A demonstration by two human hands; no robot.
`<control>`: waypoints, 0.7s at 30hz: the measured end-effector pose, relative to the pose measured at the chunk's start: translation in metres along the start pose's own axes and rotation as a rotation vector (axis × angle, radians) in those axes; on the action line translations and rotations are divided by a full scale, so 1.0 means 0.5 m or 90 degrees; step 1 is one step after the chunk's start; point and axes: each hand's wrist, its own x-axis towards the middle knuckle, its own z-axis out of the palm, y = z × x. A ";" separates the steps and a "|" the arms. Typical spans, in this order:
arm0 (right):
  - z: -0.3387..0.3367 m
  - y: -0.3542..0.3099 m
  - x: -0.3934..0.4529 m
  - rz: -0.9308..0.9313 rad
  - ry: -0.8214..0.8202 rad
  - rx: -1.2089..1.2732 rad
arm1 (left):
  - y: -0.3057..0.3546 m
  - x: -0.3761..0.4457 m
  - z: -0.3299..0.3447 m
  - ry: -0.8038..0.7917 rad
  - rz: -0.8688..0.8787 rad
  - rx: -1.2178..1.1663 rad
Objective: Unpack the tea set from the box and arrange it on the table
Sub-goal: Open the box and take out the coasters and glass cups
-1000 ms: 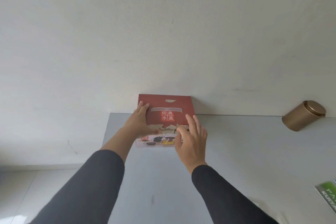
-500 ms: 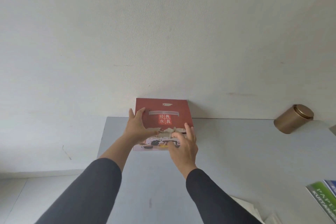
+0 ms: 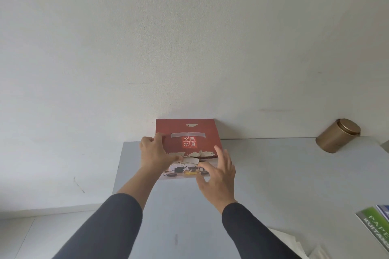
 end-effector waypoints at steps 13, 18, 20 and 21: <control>-0.013 -0.010 -0.004 -0.049 0.112 0.007 | -0.007 -0.033 -0.009 0.188 -0.044 -0.467; -0.007 -0.016 0.033 0.097 0.105 0.043 | 0.018 -0.022 -0.003 0.172 0.007 -0.446; -0.009 -0.015 0.049 0.143 0.012 0.055 | 0.012 -0.013 0.003 0.118 -0.011 -0.323; -0.012 -0.013 0.055 0.142 -0.015 0.049 | 0.004 -0.008 0.007 0.091 -0.036 -0.274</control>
